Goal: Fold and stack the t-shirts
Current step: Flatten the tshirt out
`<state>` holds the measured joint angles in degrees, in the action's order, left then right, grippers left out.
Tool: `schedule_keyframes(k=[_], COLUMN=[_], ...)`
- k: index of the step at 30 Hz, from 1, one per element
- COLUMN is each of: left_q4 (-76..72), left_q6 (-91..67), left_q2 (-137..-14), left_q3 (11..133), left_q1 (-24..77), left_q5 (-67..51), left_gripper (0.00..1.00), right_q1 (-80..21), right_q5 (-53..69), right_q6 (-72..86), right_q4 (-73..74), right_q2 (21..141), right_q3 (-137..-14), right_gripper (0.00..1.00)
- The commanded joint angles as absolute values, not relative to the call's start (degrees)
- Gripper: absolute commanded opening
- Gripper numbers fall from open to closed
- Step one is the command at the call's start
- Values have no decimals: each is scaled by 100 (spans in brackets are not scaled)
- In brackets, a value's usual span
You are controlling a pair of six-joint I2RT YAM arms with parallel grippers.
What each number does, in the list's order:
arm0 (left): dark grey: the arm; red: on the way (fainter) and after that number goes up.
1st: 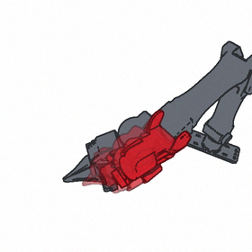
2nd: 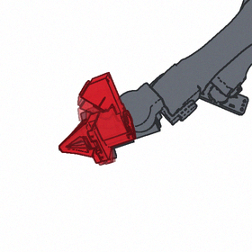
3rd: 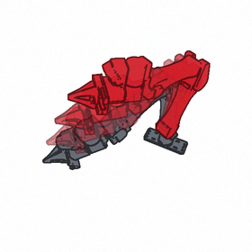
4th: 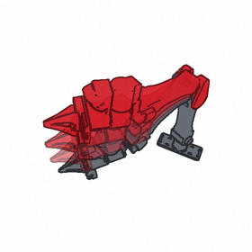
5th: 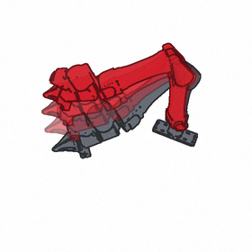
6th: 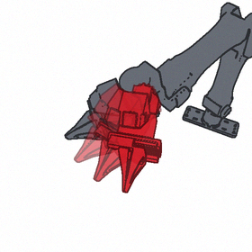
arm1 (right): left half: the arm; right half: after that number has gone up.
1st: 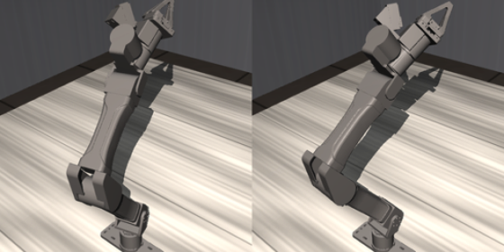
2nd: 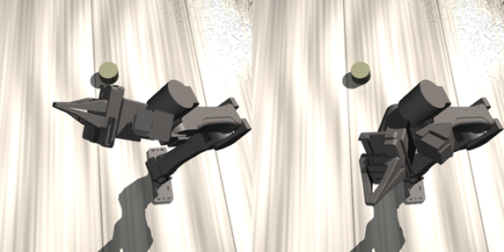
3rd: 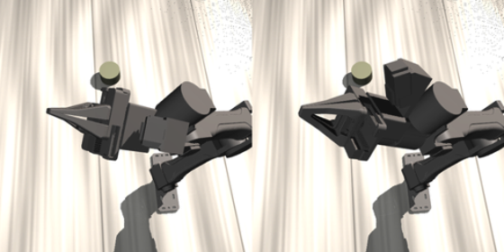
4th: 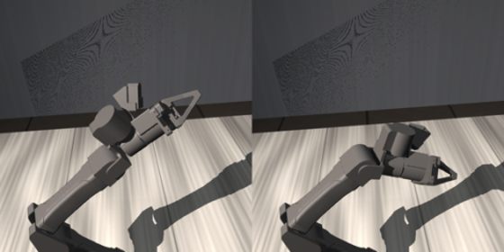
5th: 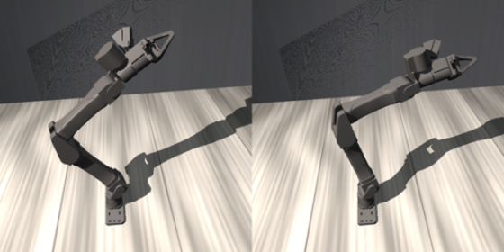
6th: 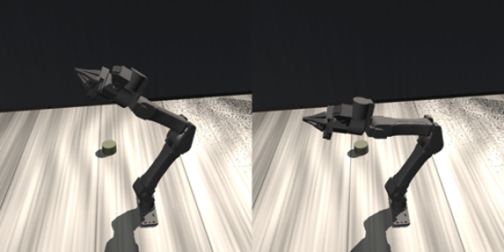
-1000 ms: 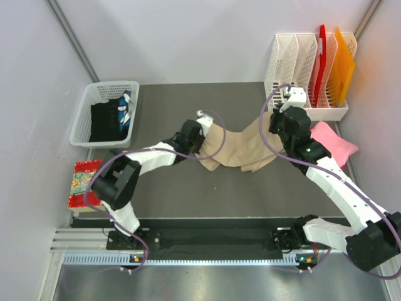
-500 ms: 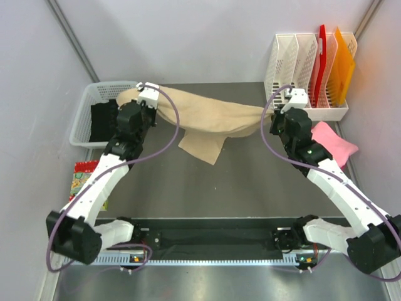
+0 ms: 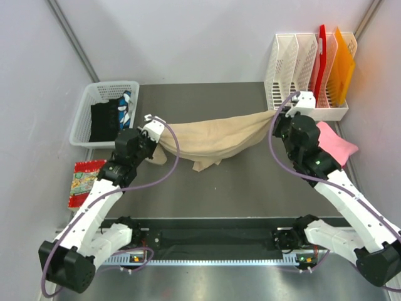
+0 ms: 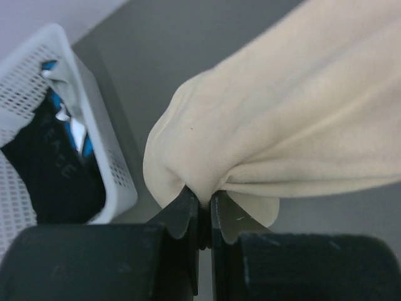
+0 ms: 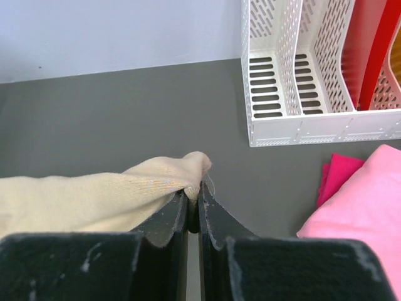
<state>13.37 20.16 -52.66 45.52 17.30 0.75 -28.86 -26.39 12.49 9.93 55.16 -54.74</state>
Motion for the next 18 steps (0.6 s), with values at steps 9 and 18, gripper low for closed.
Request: schedule_keyframes(k=[9,18], left_q4=[-429,-141], left_q6=[1925,1503], left_q2=[-7442,-8227], left_q3=[4824,6539], left_q1=[1705,1696], left_q5=[1175,1723], left_gripper=[0,0], right_q1=[-2857,-2883], right_q5=[-3489,-3674], right_q6=[1151,941], right_q4=[615,483], right_q2=[7143,7165], right_q3=[-6169,-6970], right_gripper=[0,0])
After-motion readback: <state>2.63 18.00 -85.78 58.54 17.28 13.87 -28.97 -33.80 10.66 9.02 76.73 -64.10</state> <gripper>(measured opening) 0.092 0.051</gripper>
